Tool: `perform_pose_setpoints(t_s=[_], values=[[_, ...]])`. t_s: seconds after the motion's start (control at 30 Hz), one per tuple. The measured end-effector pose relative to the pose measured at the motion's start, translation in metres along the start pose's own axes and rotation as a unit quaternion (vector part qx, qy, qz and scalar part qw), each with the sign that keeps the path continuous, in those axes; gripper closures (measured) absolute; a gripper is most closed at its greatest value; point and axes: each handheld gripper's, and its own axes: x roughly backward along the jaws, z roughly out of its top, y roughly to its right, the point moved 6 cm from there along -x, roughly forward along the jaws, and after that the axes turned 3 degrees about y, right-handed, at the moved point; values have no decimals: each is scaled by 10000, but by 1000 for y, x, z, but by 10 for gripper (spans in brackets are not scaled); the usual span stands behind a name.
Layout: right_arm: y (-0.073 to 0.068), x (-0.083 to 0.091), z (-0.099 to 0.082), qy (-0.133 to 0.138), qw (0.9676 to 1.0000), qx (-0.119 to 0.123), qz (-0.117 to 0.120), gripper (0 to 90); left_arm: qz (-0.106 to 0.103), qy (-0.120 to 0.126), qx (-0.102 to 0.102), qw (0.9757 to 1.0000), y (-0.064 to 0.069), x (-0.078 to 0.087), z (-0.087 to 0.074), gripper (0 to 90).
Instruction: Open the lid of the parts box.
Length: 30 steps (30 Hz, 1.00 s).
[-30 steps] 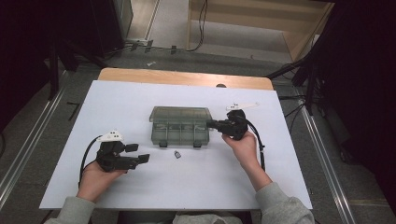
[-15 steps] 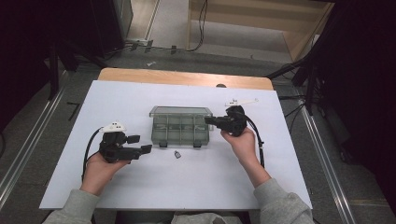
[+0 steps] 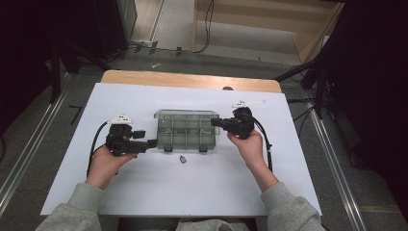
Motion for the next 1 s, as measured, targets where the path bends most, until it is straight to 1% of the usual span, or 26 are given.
perform_pose_setpoints(t_s=[0.07, 0.17, 0.27, 0.3, 0.33, 0.47, 0.5, 0.53, 0.67, 0.77, 0.83, 0.87, 0.93, 1.0], values=[[0, 0, 0, -2, 10000, 5, 6, 873, -15, 17, 14, 10000, 0, -2, 3, 281], [0, 0, 0, 4, 10000, -4, 3, 873, -50, -18, -24, 10000, -2, -5, 7, 281], [0, -1, 0, 2, 10000, 8, -2, 873, -31, 31, -17, 10000, -4, -9, 14, 281], [0, -1, 0, 2, 10000, 8, -2, 873, -31, 31, -17, 10000, -4, -9, 14, 282], [-1, -1, 0, 0, 10000, 6, -10, 873, -57, 44, -6, 10000, -4, -9, 16, 282], [-1, -1, 0, -8, 10000, 9, -15, 873, -14, 26, -27, 10000, -6, -13, 22, 282], [-1, -1, 0, -8, 10000, 10, -16, 873, 3, 19, -44, 10000, -7, -14, 24, 282], [-1, -1, 0, -9, 10000, 8, -17, 873, 70, 31, -97, 9999, -8, -16, 27, 282], [-1, -1, 0, 6, 10000, 11, -23, 873, 116, 20, -138, 9998, -9, -19, 32, 281], [-1, -2, 1, 22, 10000, 8, -28, 873, 104, 19, -128, 9999, -11, -20, 35, 282], [-1, -2, 1, 22, 10000, 6, -32, 872, 99, 43, -86, 9999, -13, -23, 37, 282], [-1, -2, 0, 19, 10000, 11, -29, 872, 85, 21, -47, 10000, -14, -25, 38, 282], [-1, -2, 0, 17, 10000, 5, -41, 873, 110, -43, -62, 9999, -17, -29, 39, 282], [-1, -2, 1, 36, 10000, 15, -39, 872, 100, -19, -7, 9999, -18, -33, 41, 284]])
